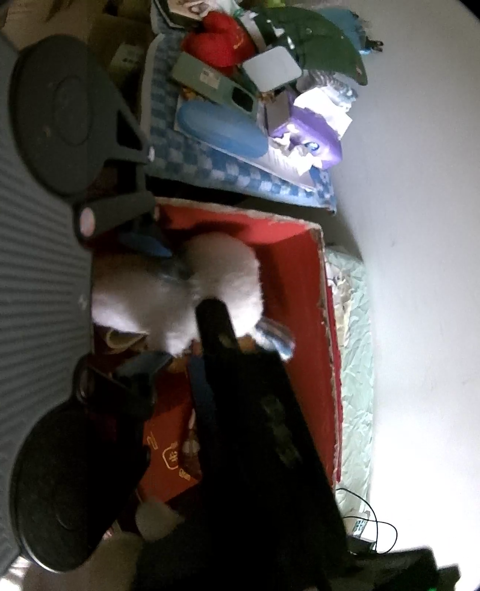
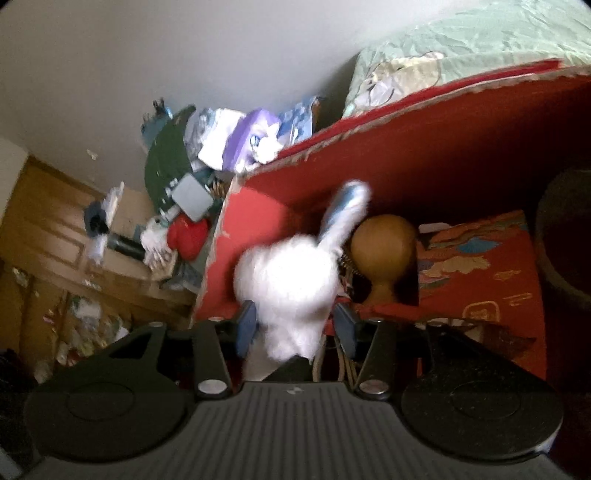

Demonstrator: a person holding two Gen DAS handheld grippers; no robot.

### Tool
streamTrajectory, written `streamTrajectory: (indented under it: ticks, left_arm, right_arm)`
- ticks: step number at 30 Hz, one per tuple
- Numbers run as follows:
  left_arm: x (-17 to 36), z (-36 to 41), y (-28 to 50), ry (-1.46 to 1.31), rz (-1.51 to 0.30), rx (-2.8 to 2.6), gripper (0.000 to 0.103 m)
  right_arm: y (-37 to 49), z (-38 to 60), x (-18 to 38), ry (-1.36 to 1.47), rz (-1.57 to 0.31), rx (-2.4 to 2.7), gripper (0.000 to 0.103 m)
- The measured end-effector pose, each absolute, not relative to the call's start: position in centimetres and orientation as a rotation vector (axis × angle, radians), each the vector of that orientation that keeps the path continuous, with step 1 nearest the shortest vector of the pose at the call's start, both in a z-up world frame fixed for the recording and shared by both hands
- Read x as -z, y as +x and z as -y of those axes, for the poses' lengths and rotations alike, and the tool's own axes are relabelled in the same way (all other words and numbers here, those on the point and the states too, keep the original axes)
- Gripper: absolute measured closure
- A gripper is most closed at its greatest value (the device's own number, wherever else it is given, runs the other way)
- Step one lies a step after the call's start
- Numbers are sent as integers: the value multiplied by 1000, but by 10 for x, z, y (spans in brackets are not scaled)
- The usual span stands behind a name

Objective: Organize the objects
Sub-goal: 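Carry the white bunny to the red box and lower it inside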

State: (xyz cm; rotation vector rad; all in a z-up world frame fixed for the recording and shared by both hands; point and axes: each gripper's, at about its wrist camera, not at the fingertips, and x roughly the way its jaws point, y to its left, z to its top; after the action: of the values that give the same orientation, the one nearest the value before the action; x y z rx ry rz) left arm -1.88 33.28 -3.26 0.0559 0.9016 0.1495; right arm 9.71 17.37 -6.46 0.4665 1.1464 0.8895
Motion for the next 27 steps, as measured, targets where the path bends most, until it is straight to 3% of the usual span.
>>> streamTrajectory:
  ticks: [8,15,27]
  left_arm:
    - [24,-338,-26,32,-868,-140,43]
    - [23,-322,-15,43,-869,-117,45]
    - [26,-297,4,95,-879,-99,29]
  right_arm:
    - [102,-148,57,510,-1094,-823,63]
    - [97,-136,46,365,-987,-731,64]
    - [95,-106,55,320,-950,-593,64]
